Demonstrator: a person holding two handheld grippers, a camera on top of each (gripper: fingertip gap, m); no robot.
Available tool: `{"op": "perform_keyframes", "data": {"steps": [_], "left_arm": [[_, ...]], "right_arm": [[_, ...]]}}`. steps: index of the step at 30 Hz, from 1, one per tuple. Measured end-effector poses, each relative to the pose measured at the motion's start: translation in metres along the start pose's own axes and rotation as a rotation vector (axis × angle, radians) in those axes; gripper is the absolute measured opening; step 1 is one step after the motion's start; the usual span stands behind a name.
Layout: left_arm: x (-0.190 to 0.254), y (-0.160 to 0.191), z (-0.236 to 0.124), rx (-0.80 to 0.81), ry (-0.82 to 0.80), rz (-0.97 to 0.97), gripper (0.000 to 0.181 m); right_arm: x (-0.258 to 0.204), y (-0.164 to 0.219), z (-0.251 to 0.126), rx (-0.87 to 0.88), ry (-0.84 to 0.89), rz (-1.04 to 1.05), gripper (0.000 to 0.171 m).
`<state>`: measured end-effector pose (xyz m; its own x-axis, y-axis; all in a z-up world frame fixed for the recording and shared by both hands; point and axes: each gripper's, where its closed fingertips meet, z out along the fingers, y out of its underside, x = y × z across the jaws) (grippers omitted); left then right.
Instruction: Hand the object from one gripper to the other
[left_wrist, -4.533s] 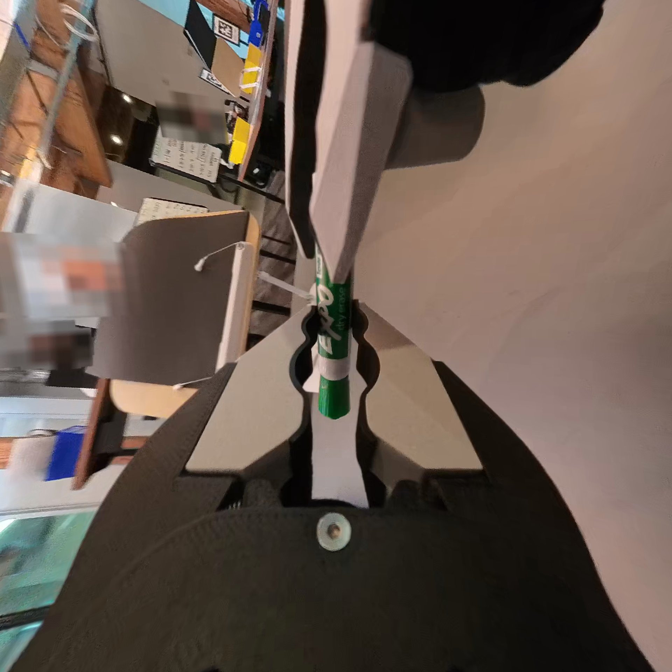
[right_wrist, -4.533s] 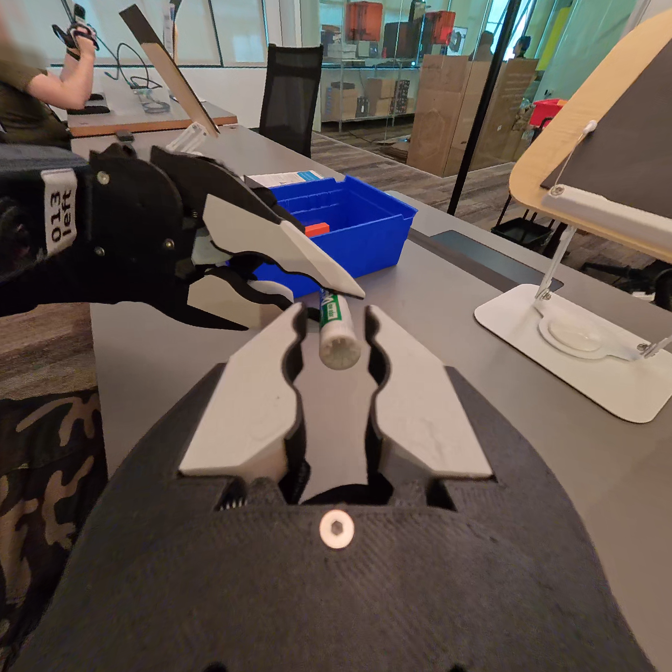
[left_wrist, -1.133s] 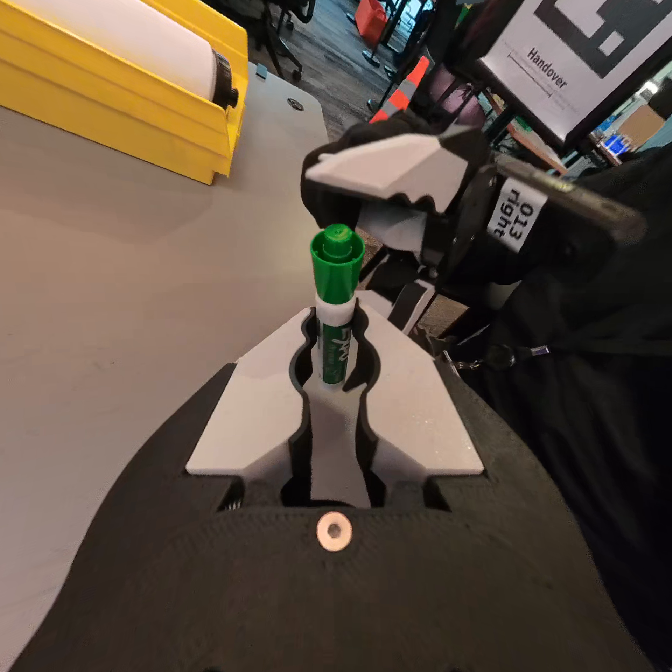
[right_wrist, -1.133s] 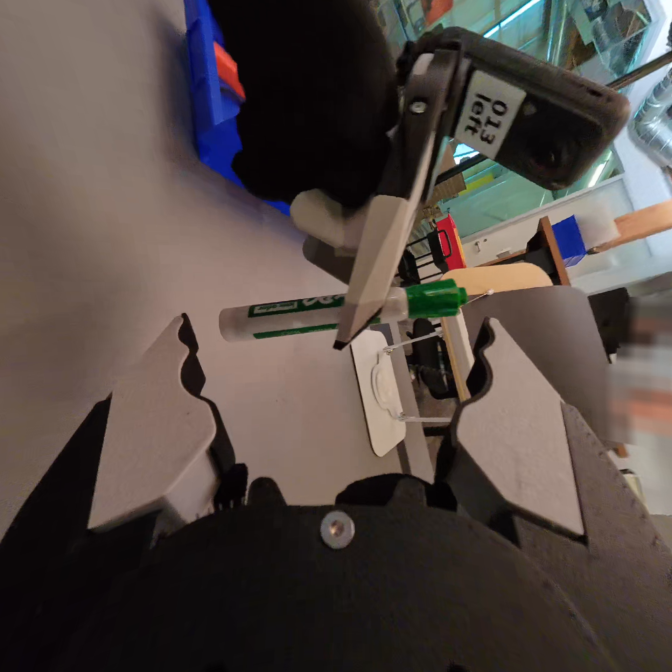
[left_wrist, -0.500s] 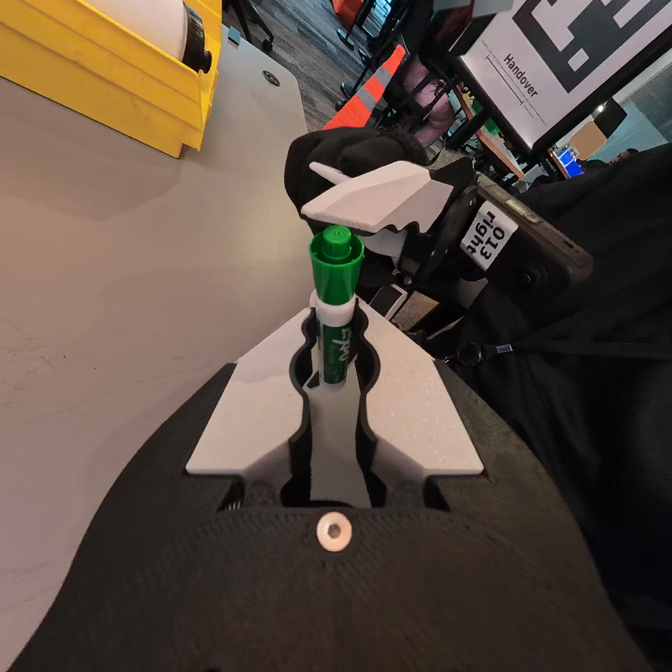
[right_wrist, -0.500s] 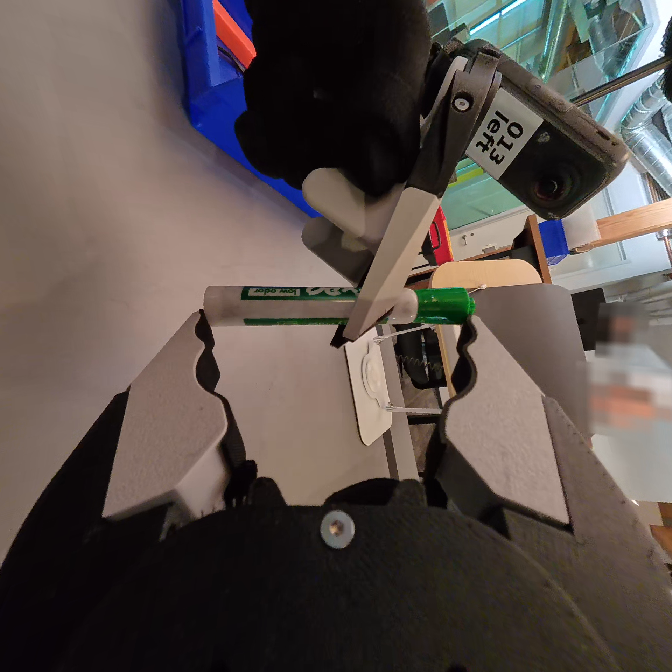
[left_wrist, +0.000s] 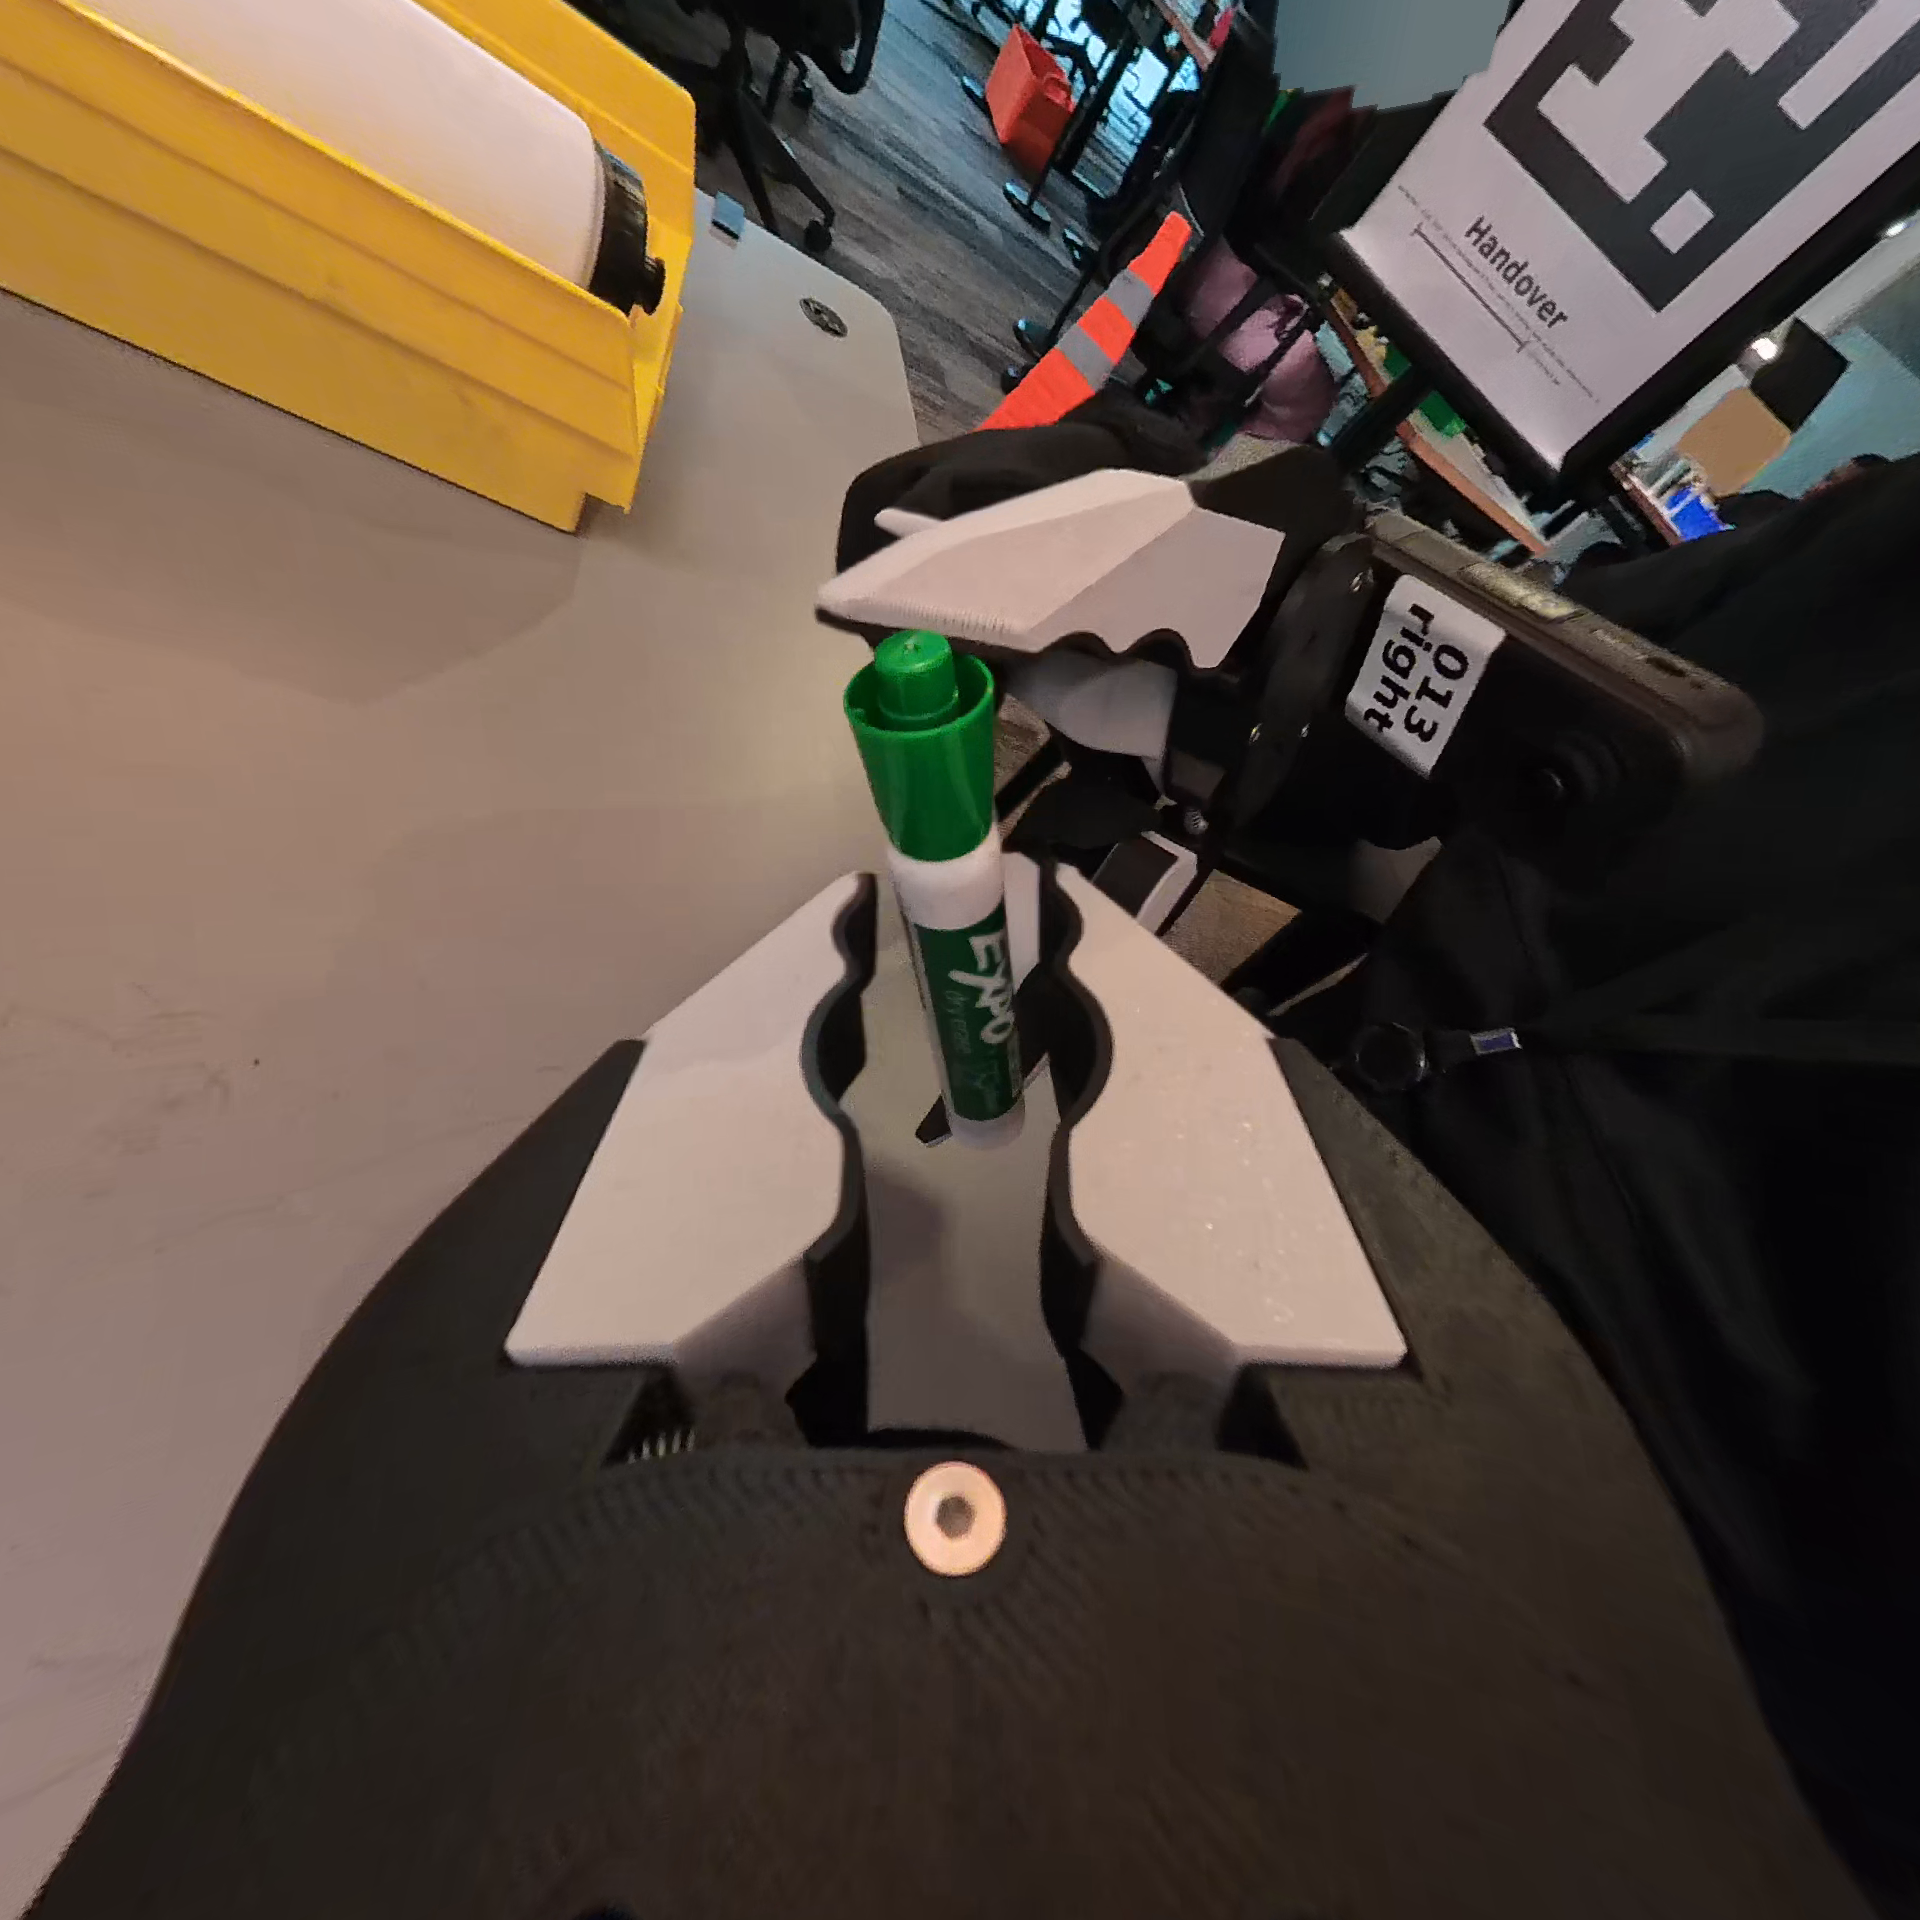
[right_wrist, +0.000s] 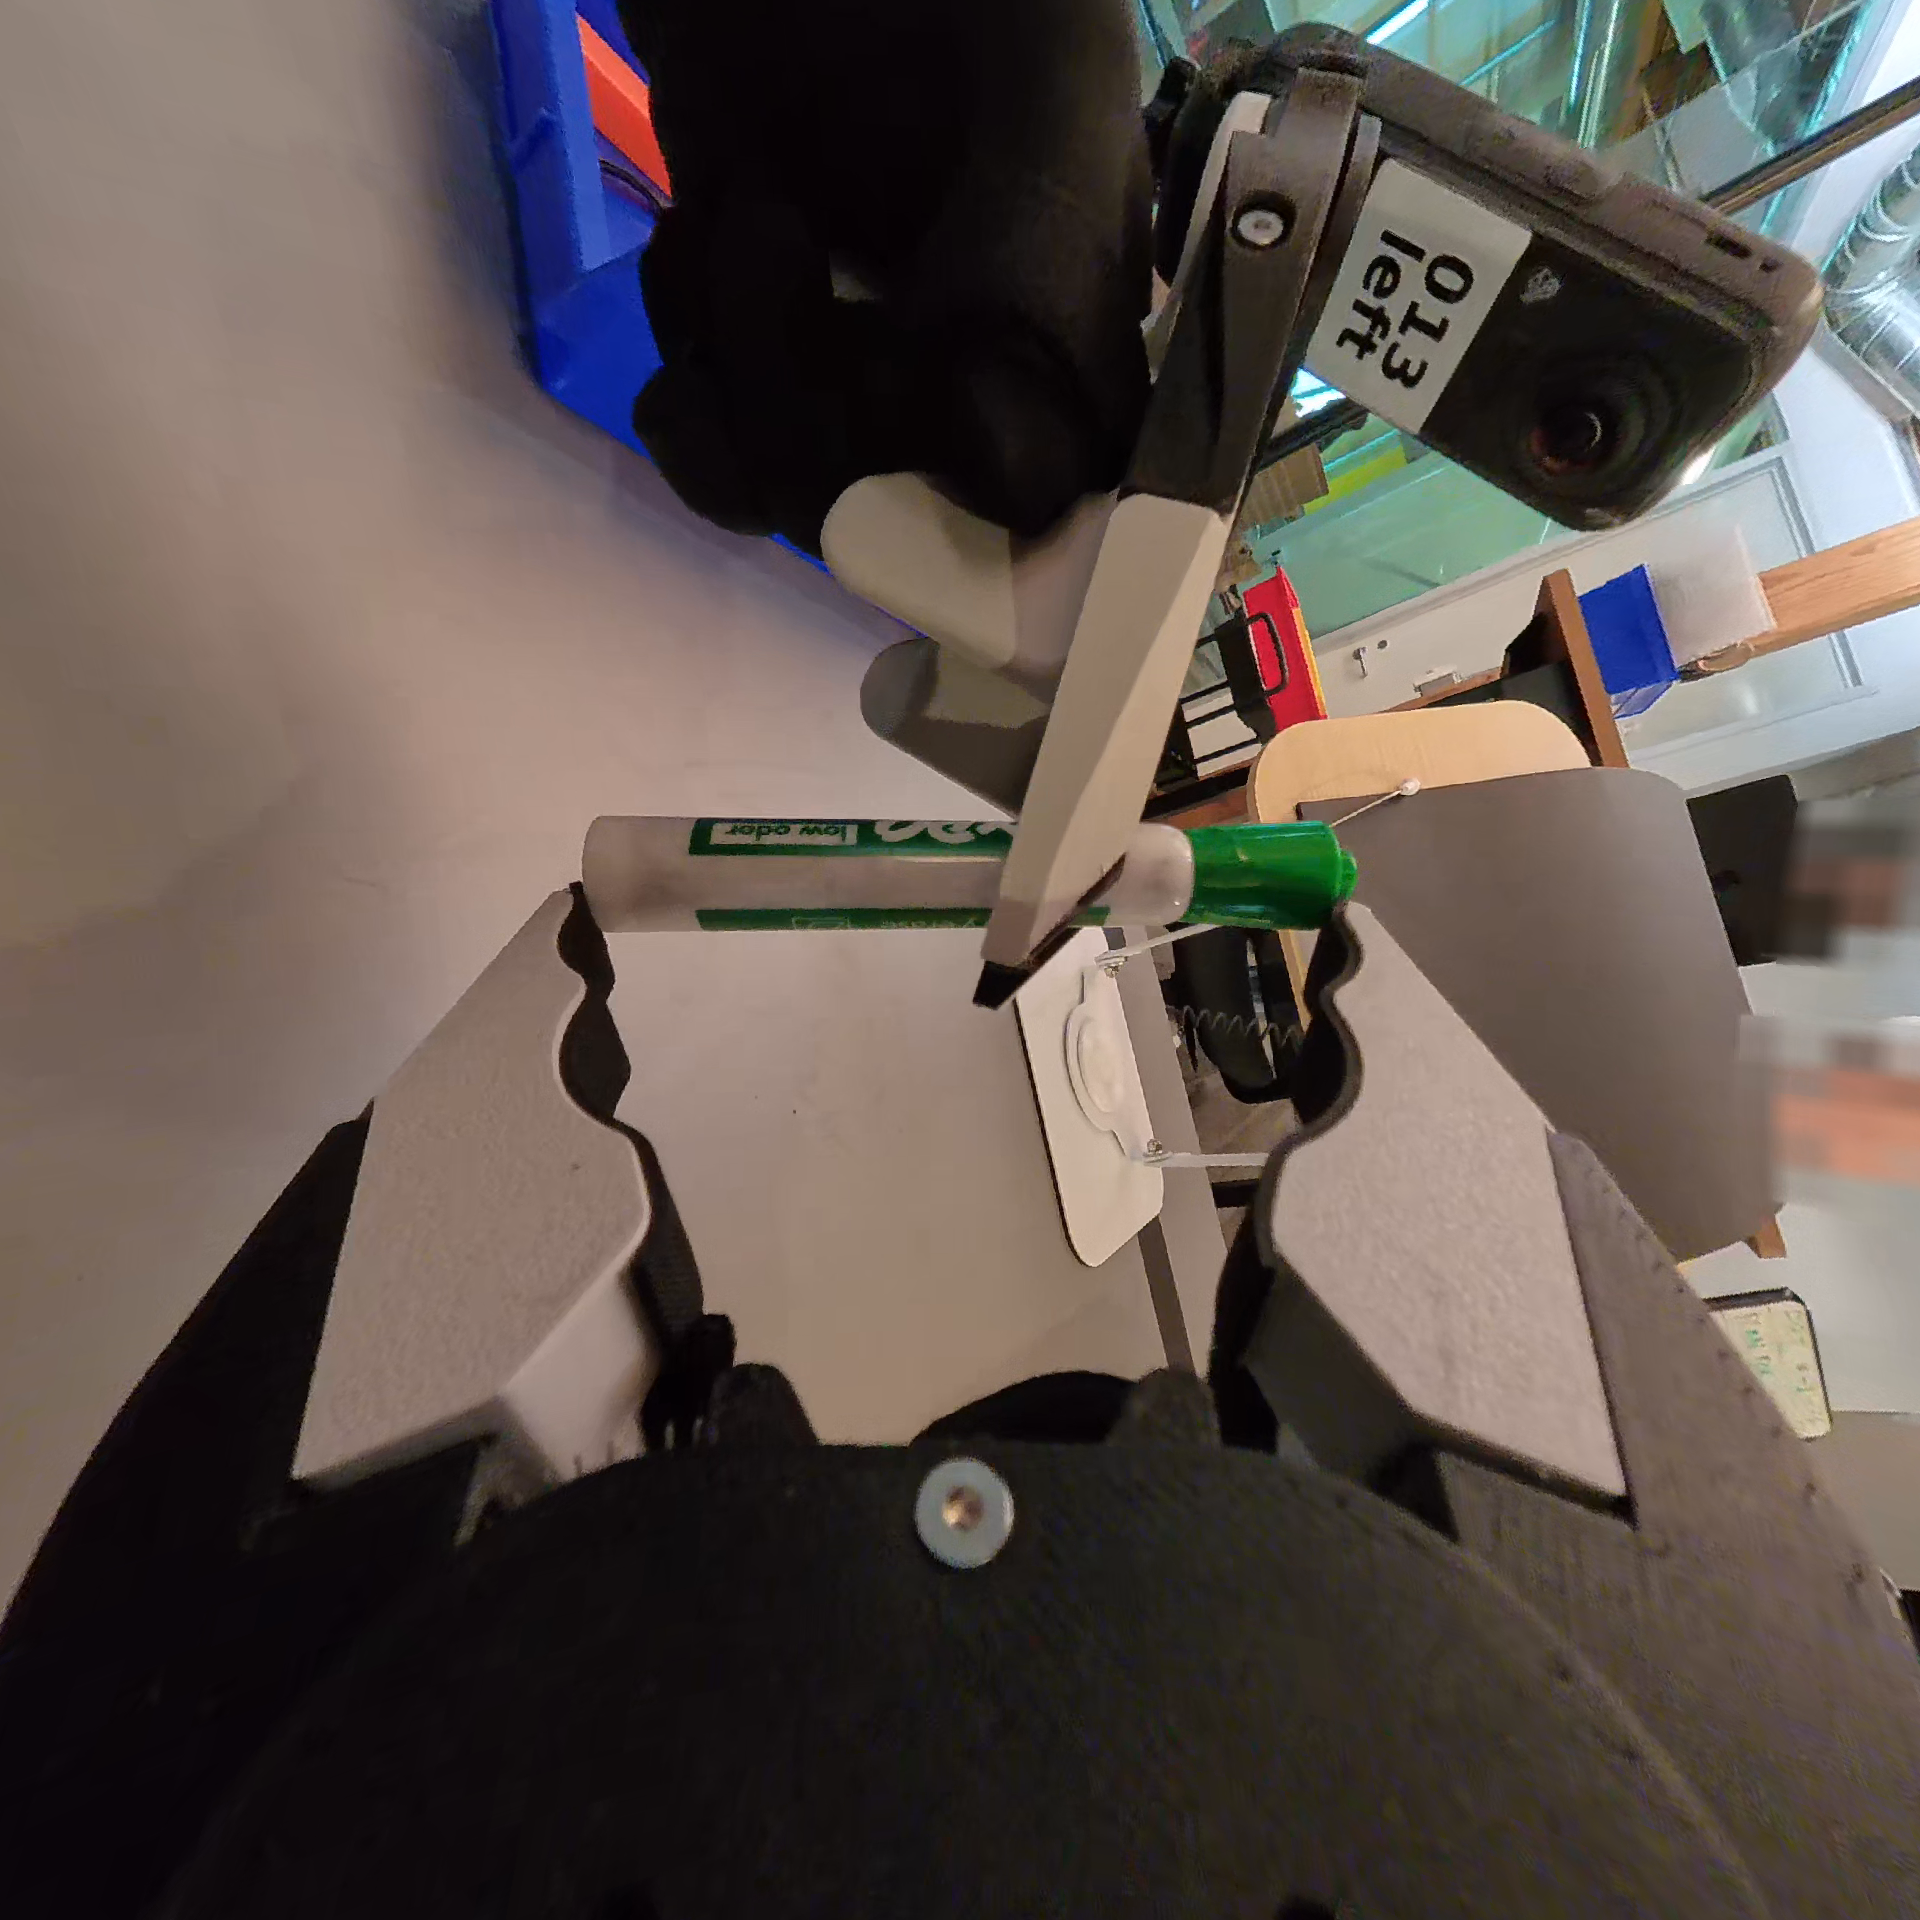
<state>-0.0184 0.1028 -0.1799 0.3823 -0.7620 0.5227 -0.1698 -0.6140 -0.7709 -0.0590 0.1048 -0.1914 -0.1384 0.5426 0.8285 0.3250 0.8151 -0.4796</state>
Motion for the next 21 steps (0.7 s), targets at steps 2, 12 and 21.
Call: {"op": "perform_keyframes", "data": {"steps": [2,12,21], "left_arm": [[-0.004,-0.001,-0.002,0.003,-0.042,0.027,0.039],[-0.015,-0.017,-0.037,-0.004,-0.528,0.572,0.096],[-0.012,0.001,-0.018,-0.342,-0.812,1.154,0.138]], "right_arm": [[0.002,0.002,-0.001,-0.001,0.003,0.02,0.13],[0.008,0.018,-0.006,0.03,-0.03,0.189,0.13],[0.006,0.01,-0.011,0.103,-0.091,0.293,0.13]]}}
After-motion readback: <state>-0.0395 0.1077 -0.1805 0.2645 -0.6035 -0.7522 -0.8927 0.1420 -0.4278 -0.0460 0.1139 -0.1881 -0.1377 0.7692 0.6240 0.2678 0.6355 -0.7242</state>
